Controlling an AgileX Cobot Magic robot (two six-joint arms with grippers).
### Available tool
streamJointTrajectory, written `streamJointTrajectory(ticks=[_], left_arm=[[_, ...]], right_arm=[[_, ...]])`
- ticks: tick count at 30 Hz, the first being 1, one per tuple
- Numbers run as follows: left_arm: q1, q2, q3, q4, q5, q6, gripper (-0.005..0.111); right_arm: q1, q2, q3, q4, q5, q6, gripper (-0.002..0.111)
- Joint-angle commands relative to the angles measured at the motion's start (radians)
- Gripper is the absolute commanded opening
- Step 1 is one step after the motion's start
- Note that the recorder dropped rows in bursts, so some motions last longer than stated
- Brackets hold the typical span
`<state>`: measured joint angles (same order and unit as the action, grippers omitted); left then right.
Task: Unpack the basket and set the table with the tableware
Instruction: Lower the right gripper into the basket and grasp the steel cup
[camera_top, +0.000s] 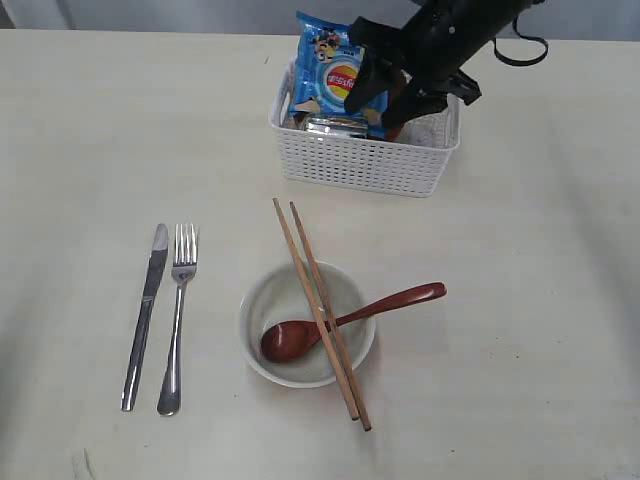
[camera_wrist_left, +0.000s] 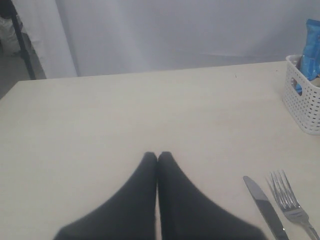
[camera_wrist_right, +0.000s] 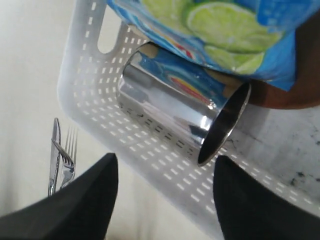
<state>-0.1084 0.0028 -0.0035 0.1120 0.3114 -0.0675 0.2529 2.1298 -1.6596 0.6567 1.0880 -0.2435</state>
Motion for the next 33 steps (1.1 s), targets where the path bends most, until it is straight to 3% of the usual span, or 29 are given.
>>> streamJointTrajectory(ticks=[1, 24, 33], left_arm=[[-0.006, -0.003, 0.003, -0.012, -0.007, 0.0, 0.0], [-0.006, -0.003, 0.003, -0.012, -0.007, 0.0, 0.0], [-0.006, -0.003, 0.003, -0.012, -0.007, 0.0, 0.0]], right_arm=[[0.008, 0.026, -0.002, 0.01, -0.043, -0.022, 0.054], [0.008, 0.084, -0.002, 0.212, -0.063, -0.169, 0.054], [0.063, 0.088, -0.002, 0.215, -0.108, -0.176, 0.054]])
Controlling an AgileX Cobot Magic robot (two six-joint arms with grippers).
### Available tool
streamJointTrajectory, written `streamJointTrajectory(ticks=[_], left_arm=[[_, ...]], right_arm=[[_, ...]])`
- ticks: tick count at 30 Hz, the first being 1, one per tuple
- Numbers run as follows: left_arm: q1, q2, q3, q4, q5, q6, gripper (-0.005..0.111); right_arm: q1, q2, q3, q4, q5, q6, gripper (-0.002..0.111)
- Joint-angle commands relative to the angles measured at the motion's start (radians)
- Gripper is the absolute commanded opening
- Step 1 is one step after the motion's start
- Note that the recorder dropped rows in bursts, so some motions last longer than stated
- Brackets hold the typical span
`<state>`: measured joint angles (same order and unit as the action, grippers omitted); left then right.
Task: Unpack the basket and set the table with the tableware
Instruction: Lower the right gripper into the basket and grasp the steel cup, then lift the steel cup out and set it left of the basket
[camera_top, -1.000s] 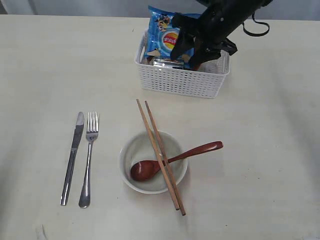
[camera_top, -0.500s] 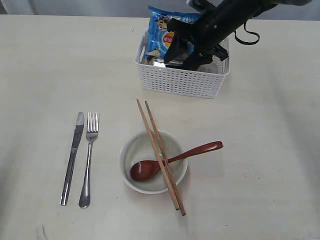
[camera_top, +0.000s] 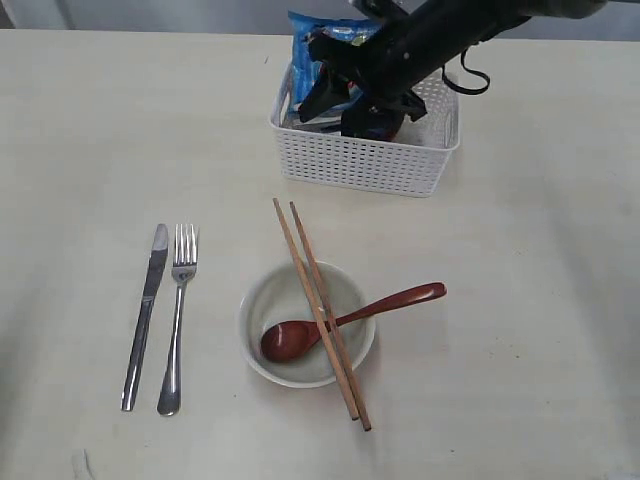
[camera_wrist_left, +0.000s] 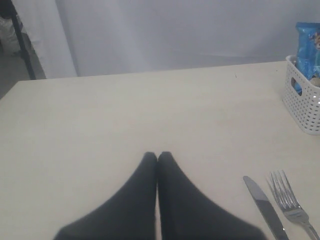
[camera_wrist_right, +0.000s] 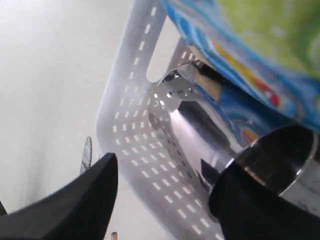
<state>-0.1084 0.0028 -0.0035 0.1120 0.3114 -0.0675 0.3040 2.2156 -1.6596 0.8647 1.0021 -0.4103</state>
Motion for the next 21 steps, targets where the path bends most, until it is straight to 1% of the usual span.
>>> streamJointTrajectory(ticks=[1, 2, 4, 8, 9, 21], left_arm=[[-0.006, -0.003, 0.003, -0.012, -0.007, 0.0, 0.0], [-0.006, -0.003, 0.003, -0.012, -0.007, 0.0, 0.0], [-0.006, -0.003, 0.003, -0.012, -0.007, 0.0, 0.0], [-0.006, -0.003, 0.003, -0.012, -0.007, 0.0, 0.0], [-0.006, -0.003, 0.003, -0.012, -0.007, 0.0, 0.0], [-0.006, -0.003, 0.003, -0.012, -0.007, 0.0, 0.0]], right_arm=[[0.015, 0.002, -0.002, 0.005, -0.029, -0.009, 0.054], [0.016, 0.002, -0.002, 0.005, -0.029, -0.009, 0.052], [0.017, 0.002, -0.002, 0.005, -0.029, -0.009, 0.041], [0.017, 0.002, -0.002, 0.005, -0.021, -0.009, 0.009], [0.017, 0.002, -0.002, 0.005, -0.02, -0.009, -0.001], [0.017, -0.06, -0.002, -0.001, -0.006, 0.004, 0.0]])
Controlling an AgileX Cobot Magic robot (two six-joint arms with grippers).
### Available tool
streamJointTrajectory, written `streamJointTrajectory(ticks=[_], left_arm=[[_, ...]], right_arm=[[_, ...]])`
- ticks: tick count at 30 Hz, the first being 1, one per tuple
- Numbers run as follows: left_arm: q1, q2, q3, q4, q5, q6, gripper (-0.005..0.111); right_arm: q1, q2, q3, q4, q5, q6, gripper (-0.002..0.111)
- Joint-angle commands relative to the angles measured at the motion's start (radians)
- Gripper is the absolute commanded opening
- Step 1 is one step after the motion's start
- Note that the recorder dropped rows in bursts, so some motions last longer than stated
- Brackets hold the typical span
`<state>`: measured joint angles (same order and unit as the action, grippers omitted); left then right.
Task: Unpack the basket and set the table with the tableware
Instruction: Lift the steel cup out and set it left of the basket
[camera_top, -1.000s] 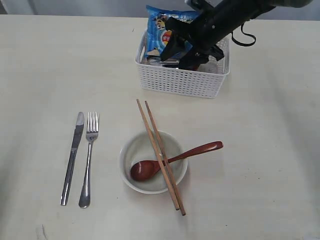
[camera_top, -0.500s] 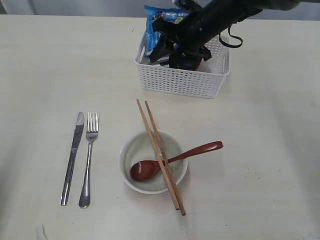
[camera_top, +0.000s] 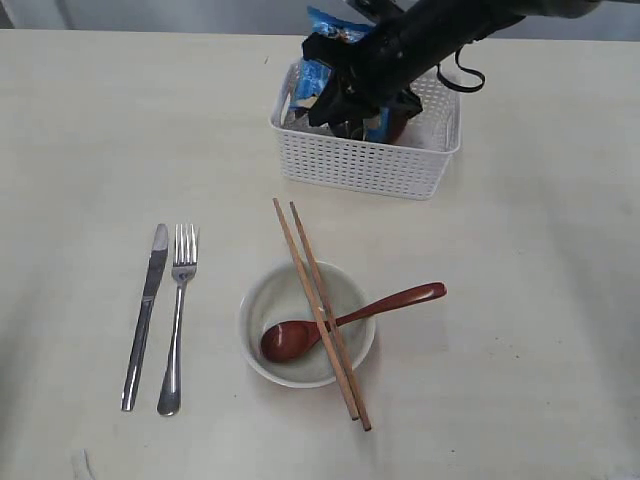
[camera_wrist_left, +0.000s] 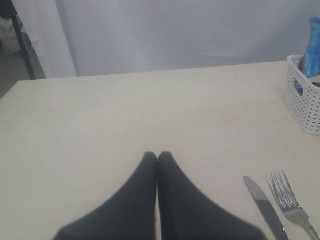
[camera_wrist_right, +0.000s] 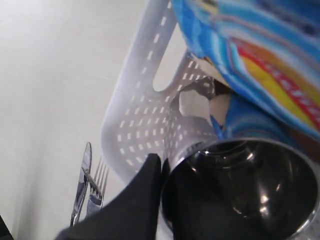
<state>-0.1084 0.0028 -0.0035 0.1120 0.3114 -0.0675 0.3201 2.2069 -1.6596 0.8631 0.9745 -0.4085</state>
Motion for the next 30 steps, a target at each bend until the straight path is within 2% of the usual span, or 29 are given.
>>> streamJointTrajectory(ticks=[1, 14, 20, 23, 30], left_arm=[[-0.006, -0.003, 0.003, -0.012, -0.007, 0.0, 0.0], [-0.006, -0.003, 0.003, -0.012, -0.007, 0.0, 0.0], [-0.006, -0.003, 0.003, -0.012, -0.007, 0.0, 0.0], [-0.006, -0.003, 0.003, -0.003, -0.007, 0.0, 0.0], [-0.006, -0.003, 0.003, -0.003, -0.007, 0.0, 0.0]], right_arm=[[0.001, -0.06, -0.002, 0.0, 0.022, 0.003, 0.0], [0.001, -0.206, -0.002, -0.002, 0.028, 0.011, 0.0], [0.034, -0.275, -0.006, -0.022, 0.028, 0.015, 0.0], [0.089, -0.295, -0.047, -0.163, 0.028, 0.094, 0.0], [0.32, -0.263, -0.223, -0.556, 0.052, 0.317, 0.0]])
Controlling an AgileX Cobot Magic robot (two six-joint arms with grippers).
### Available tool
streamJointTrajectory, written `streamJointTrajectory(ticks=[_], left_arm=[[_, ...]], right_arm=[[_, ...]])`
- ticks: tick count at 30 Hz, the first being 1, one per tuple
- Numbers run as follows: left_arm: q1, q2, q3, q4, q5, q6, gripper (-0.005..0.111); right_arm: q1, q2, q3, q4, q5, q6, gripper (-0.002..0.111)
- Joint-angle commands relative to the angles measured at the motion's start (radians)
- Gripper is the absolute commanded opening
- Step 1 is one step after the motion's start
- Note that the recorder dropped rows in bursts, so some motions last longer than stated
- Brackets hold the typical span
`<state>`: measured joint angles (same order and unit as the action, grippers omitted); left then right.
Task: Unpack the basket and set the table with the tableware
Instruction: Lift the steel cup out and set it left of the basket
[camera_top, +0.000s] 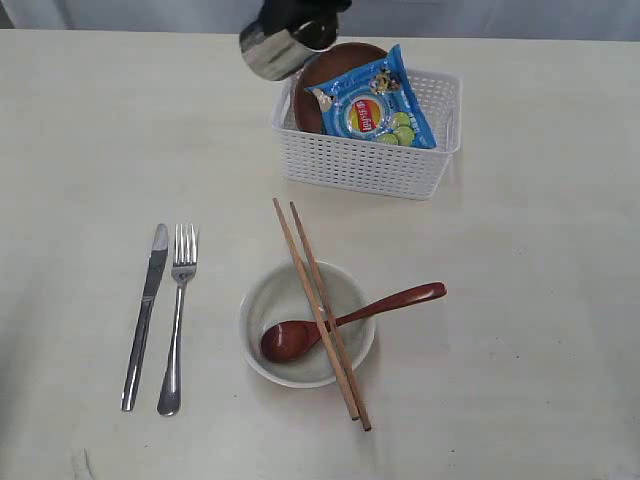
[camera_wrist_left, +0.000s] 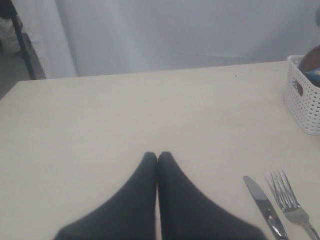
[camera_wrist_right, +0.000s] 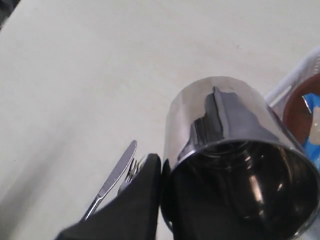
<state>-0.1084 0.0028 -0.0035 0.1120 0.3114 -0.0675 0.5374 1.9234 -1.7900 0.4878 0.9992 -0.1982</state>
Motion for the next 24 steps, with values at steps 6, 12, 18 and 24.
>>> streamJointTrajectory(ticks=[6, 12, 18, 24], left_arm=[[-0.006, -0.003, 0.003, -0.003, -0.007, 0.0, 0.0], [-0.006, -0.003, 0.003, -0.003, -0.007, 0.0, 0.0], [-0.006, -0.003, 0.003, -0.003, -0.007, 0.0, 0.0], [-0.006, -0.003, 0.003, -0.003, -0.007, 0.0, 0.0]], right_arm=[[0.224, 0.152, -0.251, -0.337, 0.222, 0.132, 0.0], [0.272, 0.277, -0.378, -0.341, 0.222, 0.146, 0.0], [0.285, 0.396, -0.52, -0.341, 0.222, 0.186, 0.0], [0.285, 0.467, -0.53, -0.341, 0.222, 0.198, 0.0]])
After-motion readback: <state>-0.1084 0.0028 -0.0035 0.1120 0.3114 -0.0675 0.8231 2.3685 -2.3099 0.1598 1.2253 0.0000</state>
